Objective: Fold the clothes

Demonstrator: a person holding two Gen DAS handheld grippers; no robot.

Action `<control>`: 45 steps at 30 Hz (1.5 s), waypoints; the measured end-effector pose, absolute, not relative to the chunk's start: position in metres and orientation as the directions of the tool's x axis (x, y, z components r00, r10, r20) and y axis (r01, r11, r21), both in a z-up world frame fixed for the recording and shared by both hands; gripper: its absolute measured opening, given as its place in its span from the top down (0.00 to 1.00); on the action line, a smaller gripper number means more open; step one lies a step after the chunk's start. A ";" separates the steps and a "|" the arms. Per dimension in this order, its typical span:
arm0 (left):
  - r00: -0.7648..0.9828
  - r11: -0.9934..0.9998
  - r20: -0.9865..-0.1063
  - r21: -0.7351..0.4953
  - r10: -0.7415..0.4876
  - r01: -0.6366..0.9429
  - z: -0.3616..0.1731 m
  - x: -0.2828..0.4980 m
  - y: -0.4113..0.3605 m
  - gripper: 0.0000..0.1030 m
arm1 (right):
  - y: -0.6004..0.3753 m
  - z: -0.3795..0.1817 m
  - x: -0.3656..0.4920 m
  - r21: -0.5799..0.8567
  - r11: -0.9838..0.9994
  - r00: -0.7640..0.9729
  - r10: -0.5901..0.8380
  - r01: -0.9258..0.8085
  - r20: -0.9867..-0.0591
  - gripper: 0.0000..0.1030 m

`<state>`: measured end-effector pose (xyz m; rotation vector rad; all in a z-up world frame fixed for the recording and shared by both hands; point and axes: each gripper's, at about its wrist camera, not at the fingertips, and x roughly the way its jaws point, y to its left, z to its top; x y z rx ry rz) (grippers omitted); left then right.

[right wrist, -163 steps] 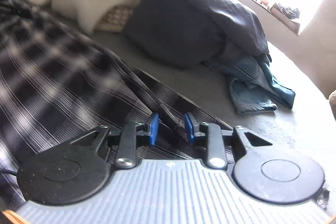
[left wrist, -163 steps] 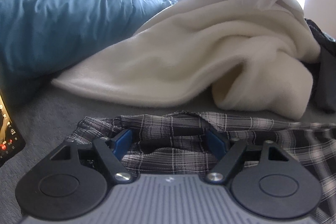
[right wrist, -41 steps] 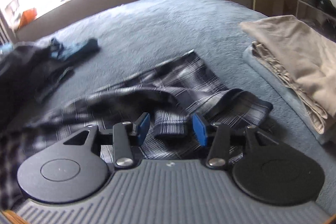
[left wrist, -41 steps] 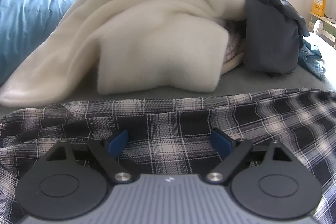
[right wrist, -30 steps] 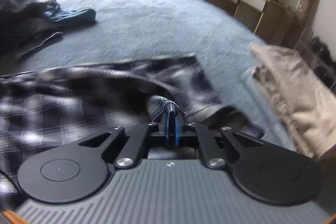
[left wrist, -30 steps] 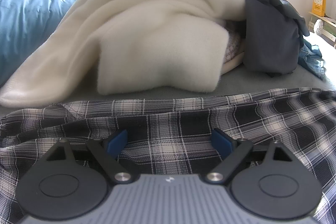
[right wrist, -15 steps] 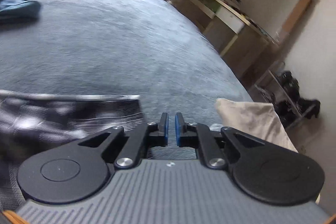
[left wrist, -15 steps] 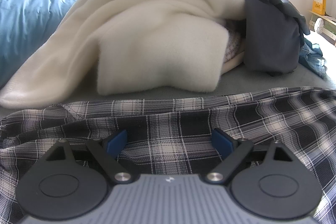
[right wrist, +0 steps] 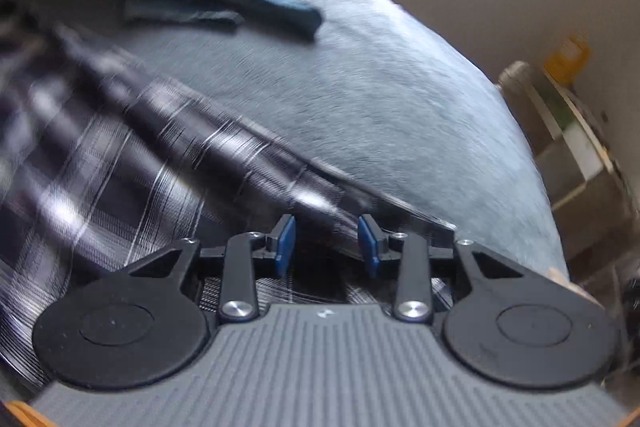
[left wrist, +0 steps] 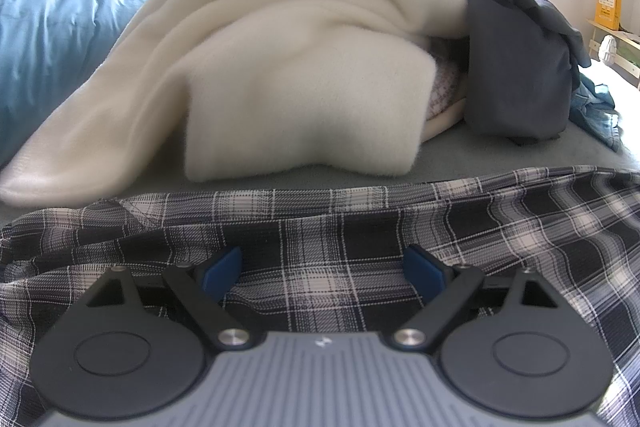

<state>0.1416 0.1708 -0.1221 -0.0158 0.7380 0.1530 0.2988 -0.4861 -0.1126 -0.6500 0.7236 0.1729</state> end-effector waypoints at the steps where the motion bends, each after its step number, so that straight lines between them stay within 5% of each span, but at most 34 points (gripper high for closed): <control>1: 0.730 0.989 -0.671 0.040 0.133 -0.144 -0.122 0.142 0.171 0.13 | -0.481 -0.117 0.302 -0.517 0.770 0.743 -0.084 -0.374 -0.664 0.69; 12: 0.732 0.989 -0.668 0.038 0.133 -0.144 -0.123 0.141 0.170 0.12 | -0.528 -0.117 0.373 -0.446 0.895 0.692 -0.309 -0.021 -0.653 0.70; 20: 0.734 0.989 -0.666 0.038 0.133 -0.145 -0.123 0.142 0.170 0.12 | -0.605 -0.080 0.323 0.014 0.944 0.729 -0.244 0.328 -0.639 0.67; 27: 0.734 0.989 -0.666 0.039 0.133 -0.144 -0.124 0.142 0.170 0.11 | -0.617 -0.079 0.264 0.066 0.949 0.735 -0.193 0.307 -0.650 0.60; 36: 0.735 0.989 -0.664 0.044 0.137 -0.145 -0.124 0.142 0.170 0.11 | -0.593 -0.094 0.238 -0.135 0.987 0.700 -0.160 0.091 -0.696 0.57; 45: 0.739 0.989 -0.659 0.046 0.138 -0.144 -0.125 0.140 0.170 0.10 | -0.649 -0.101 0.195 0.388 0.827 0.711 -0.021 0.408 -0.703 0.66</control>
